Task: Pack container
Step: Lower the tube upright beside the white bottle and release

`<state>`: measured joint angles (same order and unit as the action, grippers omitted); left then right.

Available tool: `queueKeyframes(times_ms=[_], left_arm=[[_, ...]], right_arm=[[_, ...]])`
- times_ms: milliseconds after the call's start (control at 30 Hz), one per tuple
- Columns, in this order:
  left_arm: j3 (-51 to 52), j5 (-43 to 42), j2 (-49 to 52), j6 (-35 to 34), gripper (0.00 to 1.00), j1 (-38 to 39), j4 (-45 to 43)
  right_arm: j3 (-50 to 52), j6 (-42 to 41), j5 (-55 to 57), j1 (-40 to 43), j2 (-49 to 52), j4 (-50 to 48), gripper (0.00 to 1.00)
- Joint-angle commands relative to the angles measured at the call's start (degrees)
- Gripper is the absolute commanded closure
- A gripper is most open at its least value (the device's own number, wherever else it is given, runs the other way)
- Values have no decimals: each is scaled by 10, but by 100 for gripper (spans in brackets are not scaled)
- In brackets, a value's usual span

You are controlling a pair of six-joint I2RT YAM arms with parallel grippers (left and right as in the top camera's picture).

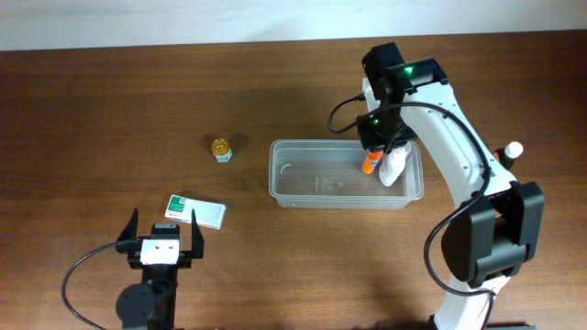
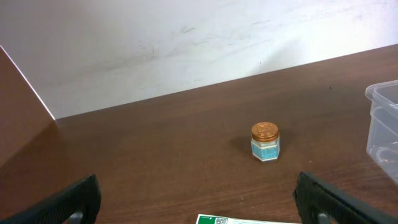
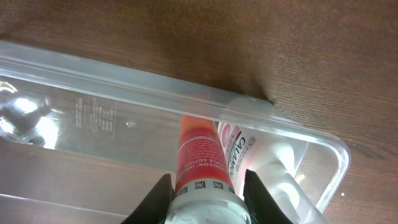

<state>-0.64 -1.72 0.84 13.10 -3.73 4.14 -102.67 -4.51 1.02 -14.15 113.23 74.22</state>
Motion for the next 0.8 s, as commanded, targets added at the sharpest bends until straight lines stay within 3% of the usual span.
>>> queueKeyframes(times_ms=[0, 567, 767], left_arm=[[1, -5, -4, 7, 0, -3, 4], [1, -5, -4, 7, 0, -3, 4], [1, -5, -4, 7, 0, -3, 4]], right_arm=[[9, -3, -8, -5, 6, -2, 78], [12, -5, -8, -5, 7, -4, 77], [12, -5, -8, -5, 7, -4, 73]])
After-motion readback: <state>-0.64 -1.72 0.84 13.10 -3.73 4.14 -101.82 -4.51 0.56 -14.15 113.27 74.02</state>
